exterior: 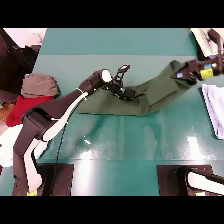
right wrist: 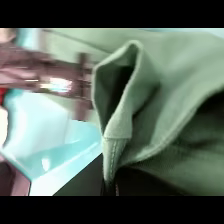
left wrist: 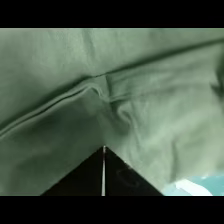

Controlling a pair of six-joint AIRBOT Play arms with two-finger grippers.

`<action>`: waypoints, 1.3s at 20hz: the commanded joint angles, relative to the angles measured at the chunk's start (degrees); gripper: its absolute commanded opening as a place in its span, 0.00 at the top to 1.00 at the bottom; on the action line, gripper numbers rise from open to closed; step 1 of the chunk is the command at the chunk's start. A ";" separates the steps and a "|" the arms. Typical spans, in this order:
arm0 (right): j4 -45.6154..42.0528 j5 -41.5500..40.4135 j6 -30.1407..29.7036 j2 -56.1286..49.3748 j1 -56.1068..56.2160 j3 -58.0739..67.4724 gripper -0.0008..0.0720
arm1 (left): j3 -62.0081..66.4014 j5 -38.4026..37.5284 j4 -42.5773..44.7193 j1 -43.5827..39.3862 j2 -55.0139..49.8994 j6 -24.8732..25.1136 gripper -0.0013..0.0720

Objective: Fold the shirts.

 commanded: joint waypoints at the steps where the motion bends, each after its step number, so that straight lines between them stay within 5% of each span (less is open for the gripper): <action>1: -0.02 0.04 2.03 -4.85 9.22 9.49 0.97 | 1.09 -0.11 0.07 -0.39 -1.33 -0.09 0.94; 15: -0.17 -1.84 2.86 -17.66 22.64 29.03 0.97 | 2.29 -12.52 11.96 10.08 7.39 -0.02 0.95; 22: -0.02 -8.48 1.81 -20.06 28.63 29.05 0.97 | 2.36 -16.59 16.09 23.58 20.39 1.92 0.94; 26: 0.11 -17.75 -3.58 -26.91 37.09 29.05 0.96 | 2.36 -16.90 16.81 31.15 27.56 1.90 0.94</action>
